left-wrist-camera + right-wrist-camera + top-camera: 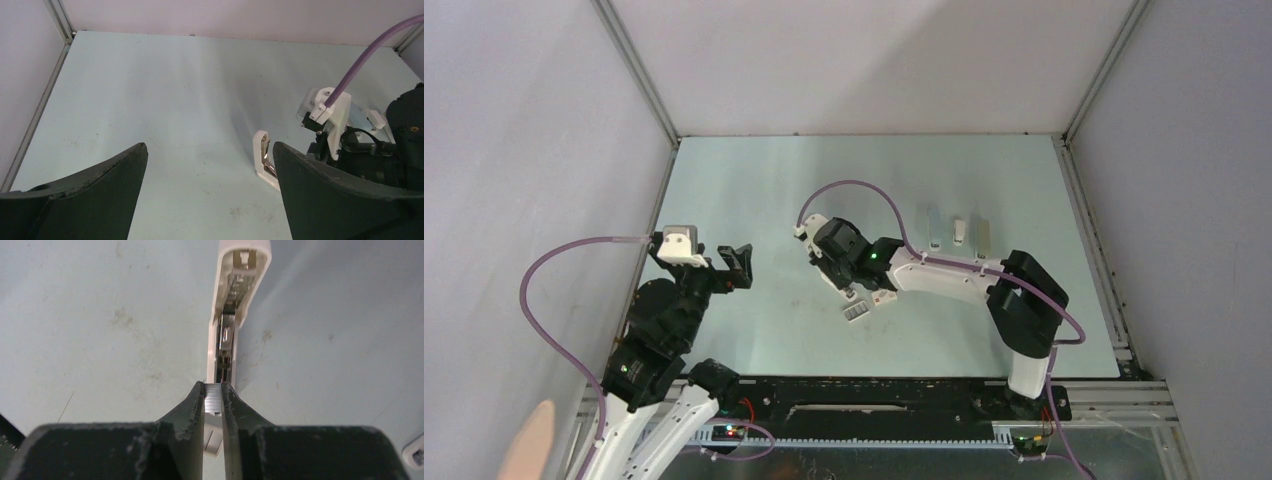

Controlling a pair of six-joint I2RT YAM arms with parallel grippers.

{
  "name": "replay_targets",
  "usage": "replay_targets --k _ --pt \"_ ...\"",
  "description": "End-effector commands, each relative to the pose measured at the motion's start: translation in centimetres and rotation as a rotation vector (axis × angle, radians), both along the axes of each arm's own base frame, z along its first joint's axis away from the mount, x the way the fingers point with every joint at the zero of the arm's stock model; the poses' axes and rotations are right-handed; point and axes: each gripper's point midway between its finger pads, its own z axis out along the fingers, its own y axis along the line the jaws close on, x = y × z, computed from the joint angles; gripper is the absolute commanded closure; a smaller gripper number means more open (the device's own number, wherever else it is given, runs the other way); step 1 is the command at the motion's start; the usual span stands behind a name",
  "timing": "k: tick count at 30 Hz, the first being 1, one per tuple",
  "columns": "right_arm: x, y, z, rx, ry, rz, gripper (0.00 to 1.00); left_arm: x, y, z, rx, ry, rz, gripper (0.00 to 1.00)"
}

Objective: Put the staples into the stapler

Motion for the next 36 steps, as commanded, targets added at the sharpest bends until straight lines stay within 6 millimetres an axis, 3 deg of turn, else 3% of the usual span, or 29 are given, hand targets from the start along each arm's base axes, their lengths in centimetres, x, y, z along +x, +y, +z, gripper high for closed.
replay_targets --k 1,8,16,36 --pt "2.4 2.2 0.4 0.063 -0.081 0.062 0.88 0.4 -0.1 -0.2 0.006 0.003 0.003 0.02" --pt "3.3 2.2 -1.7 0.049 -0.081 0.054 0.90 0.5 -0.1 -0.3 0.009 0.006 0.003 0.02" --pt "2.9 1.6 -3.3 0.050 -0.049 0.047 0.90 0.5 -0.1 -0.3 0.009 0.007 0.004 0.02" --pt "2.7 0.9 -4.3 0.024 -0.027 0.028 0.91 0.5 -0.1 -0.3 0.008 0.004 0.003 0.02"
